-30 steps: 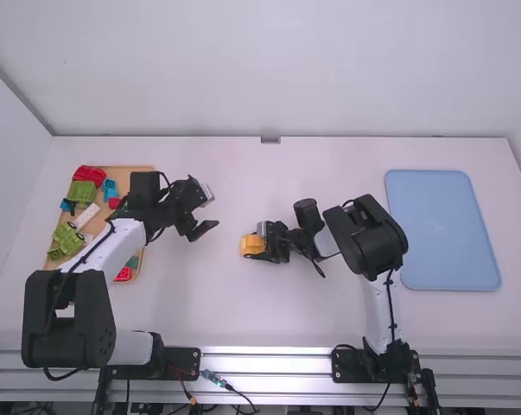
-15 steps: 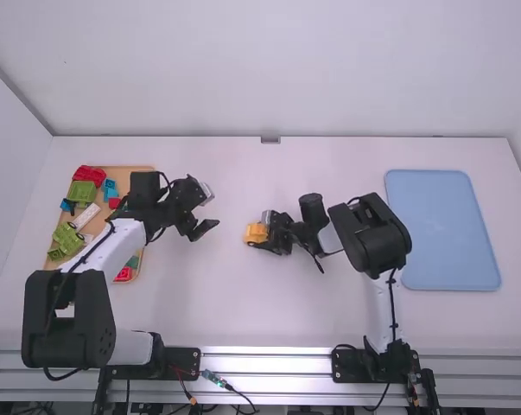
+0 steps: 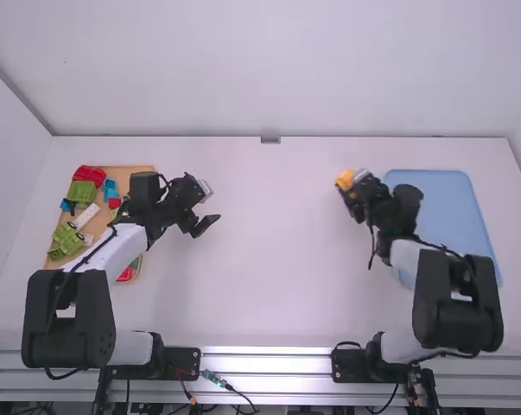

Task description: Assemble lego blocks to make yellow taxi

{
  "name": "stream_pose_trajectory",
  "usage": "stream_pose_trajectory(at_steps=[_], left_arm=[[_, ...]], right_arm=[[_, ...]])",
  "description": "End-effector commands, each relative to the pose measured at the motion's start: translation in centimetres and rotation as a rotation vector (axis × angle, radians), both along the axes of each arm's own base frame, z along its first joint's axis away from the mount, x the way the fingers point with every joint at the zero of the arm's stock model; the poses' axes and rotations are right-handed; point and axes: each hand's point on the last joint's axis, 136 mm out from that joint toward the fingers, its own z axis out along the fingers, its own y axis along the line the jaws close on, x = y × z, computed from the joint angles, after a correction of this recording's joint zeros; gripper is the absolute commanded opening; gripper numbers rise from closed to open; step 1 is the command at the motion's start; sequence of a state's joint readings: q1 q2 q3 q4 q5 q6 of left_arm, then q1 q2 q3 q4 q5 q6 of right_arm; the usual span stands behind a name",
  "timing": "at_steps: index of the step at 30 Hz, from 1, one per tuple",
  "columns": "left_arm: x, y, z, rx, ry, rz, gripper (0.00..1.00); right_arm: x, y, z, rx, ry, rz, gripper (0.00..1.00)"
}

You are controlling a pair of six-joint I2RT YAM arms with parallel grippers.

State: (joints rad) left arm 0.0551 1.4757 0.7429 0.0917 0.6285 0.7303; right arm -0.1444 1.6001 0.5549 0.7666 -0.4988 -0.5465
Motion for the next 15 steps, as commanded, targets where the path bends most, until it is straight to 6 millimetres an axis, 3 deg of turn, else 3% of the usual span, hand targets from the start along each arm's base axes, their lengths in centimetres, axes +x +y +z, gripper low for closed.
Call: stream_pose_trajectory(at_steps=[1,3,7,12,15], left_arm=[[-0.4,-0.3,0.5,-0.057,0.011,0.034,0.99],[-0.3,-0.3,0.5,-0.085,0.007,0.056,0.99],[-0.3,-0.8,0.5,-0.092,-0.018,0.046,0.99],[-0.3,-1.7,0.7,-0.092,-0.036,0.022,0.99],[-0.3,-1.8,0.9,-0.092,-0.043,0.020,0.99]], right_arm=[[-1.4,-6.6,-0.5,0.026,0.033,-0.252,0.40],[-2.9,-10.7,-1.0,0.036,0.046,-0.359,0.39],[-5.0,-15.5,-2.5,0.066,0.087,-0.501,0.38],[-5.9,-19.5,-4.7,0.143,0.154,-0.622,0.38],[-5.4,-20.6,-6.0,0.166,0.197,-0.637,0.36]])
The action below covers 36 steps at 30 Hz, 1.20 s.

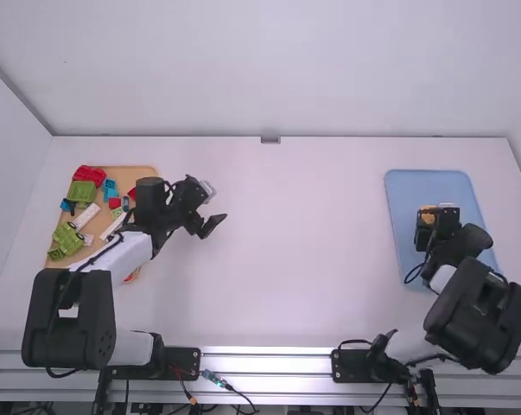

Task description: Assemble lego blocks to make yellow taxi

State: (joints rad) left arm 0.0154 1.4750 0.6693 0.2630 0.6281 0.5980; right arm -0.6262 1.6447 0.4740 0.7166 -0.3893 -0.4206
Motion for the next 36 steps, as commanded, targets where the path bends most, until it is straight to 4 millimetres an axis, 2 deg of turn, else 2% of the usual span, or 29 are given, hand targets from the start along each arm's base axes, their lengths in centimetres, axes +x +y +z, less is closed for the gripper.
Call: stream_pose_trajectory(at_steps=[1,8,9,12,13,14,15,16,17,23,27,29,30,31,33,36], left_arm=[[-0.3,-0.3,0.8,-0.012,-0.019,-0.008,0.99],[-0.3,-0.3,0.9,-0.026,-0.007,0.004,0.99],[-0.3,-0.3,0.9,-0.026,-0.007,0.003,0.99],[-0.2,-0.1,0.9,-0.026,-0.008,0.010,0.99],[-0.2,-0.2,0.9,-0.026,-0.008,0.008,0.99],[-0.2,-0.2,0.9,-0.026,-0.008,0.008,0.99],[-0.3,-0.3,0.8,-0.024,-0.007,0.006,0.99],[-0.2,-0.2,0.8,-0.022,-0.007,0.010,0.99],[-0.1,0.2,0.7,-0.015,-0.007,0.026,0.99],[0.0,0.0,0.9,-0.014,-0.015,0.024,0.99],[1.2,0.8,1.7,-0.071,-0.006,0.128,0.99],[1.9,1.5,2.4,-0.112,-0.009,0.193,0.99],[2.3,1.7,2.9,-0.140,-0.016,0.221,0.99],[2.4,1.7,2.9,-0.143,-0.017,0.224,0.99],[3.0,2.1,3.6,-0.191,-0.018,0.286,0.99],[3.7,2.8,4.3,-0.227,-0.027,0.357,0.99]], right_arm=[[1.3,-1.0,-0.6,0.048,0.011,-0.004,0.36],[3.8,-0.7,-3.8,0.124,0.112,0.037,0.32],[4.0,-0.6,-4.0,0.131,0.121,0.040,0.35],[4.1,-0.8,-4.4,0.154,0.155,0.038,0.55],[4.2,-0.8,-4.4,0.161,0.164,0.038,0.69],[4.2,-0.8,-4.4,0.161,0.164,0.038,0.69],[4.3,-0.9,-4.3,0.162,0.169,0.037,0.84],[4.3,-1.1,-4.3,0.162,0.176,0.030,0.94],[4.2,-1.5,-4.4,0.154,0.188,0.013,0.99],[4.1,-2.0,-4.3,0.196,0.214,-0.067,1.00],[4.6,-1.3,-2.3,0.196,0.203,-0.064,0.99],[4.7,-1.0,-0.3,0.155,0.203,-0.079,0.99],[4.9,-0.4,1.3,0.141,0.192,-0.088,0.99],[4.9,-0.3,1.5,0.140,0.189,-0.090,0.99],[5.6,1.3,4.4,0.138,0.143,-0.081,0.99],[6.1,3.8,6.9,0.119,0.099,-0.021,0.99]])
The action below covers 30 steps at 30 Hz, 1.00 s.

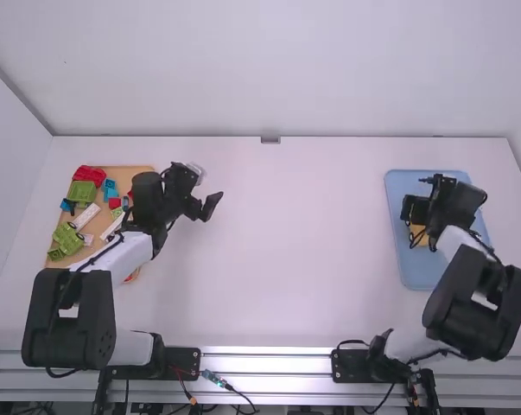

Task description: Assemble lego blocks to make yellow taxi

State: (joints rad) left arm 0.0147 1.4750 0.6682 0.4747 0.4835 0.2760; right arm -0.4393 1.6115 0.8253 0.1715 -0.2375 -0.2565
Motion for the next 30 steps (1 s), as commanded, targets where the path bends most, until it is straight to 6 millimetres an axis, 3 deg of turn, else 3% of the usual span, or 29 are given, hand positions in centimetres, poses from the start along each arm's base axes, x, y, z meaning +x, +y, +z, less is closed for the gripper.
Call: stream_pose_trajectory(at_steps=[1,7,12,19,24,30], left_arm=[[0.4,0.9,1.4,-0.082,0.002,0.107,0.99],[0.2,1.7,5.7,-0.099,-0.114,0.147,0.99],[-1.1,3.9,9.0,-0.144,-0.124,0.309,0.99],[-4.2,6.4,9.7,-0.138,0.078,0.496,0.99],[-6.1,5.8,10.3,-0.198,0.196,0.501,0.99],[-8.2,5.8,7.2,-0.145,0.347,0.514,0.99]], right_arm=[[1.2,1.8,4.1,-0.030,-0.085,0.033,0.99],[2.3,6.7,8.6,-0.118,-0.184,0.115,0.99],[2.4,10.3,9.7,-0.143,-0.198,0.159,0.99],[1.4,13.5,9.6,-0.162,-0.151,0.209,0.99],[0.4,16.1,8.7,-0.150,-0.079,0.278,0.99],[-0.9,18.3,6.5,-0.142,0.011,0.343,0.99]])
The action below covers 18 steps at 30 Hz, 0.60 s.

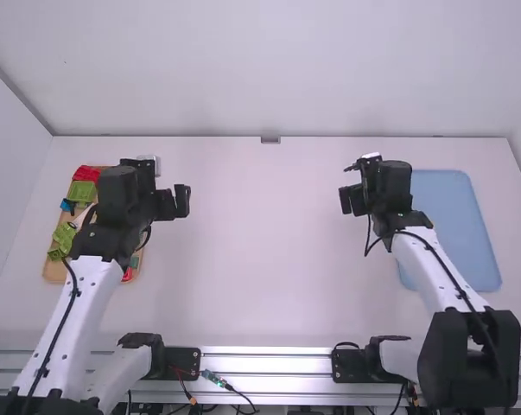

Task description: Assemble lego blocks to make yellow taxi

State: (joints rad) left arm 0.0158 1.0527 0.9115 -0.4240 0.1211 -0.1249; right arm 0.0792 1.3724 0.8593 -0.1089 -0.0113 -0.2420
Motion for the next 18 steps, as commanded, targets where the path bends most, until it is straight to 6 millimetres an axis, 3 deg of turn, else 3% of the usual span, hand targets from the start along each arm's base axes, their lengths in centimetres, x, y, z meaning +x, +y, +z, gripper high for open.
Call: stream_pose_trajectory(at_steps=[1,6,18], left_arm=[[-0.2,0.0,-0.3,0.010,0.015,-0.003,0.99],[-0.4,-0.1,-1.2,0.040,0.027,-0.018,0.98],[-1.5,1.6,-0.4,0.173,-0.132,0.012,0.82]], right_arm=[[-0.1,1.0,0.7,-0.005,-0.001,0.022,0.99],[-1.6,1.9,-0.7,-0.007,0.071,0.042,0.98],[-2.6,-3.3,1.0,0.122,-0.071,-0.191,0.83]])
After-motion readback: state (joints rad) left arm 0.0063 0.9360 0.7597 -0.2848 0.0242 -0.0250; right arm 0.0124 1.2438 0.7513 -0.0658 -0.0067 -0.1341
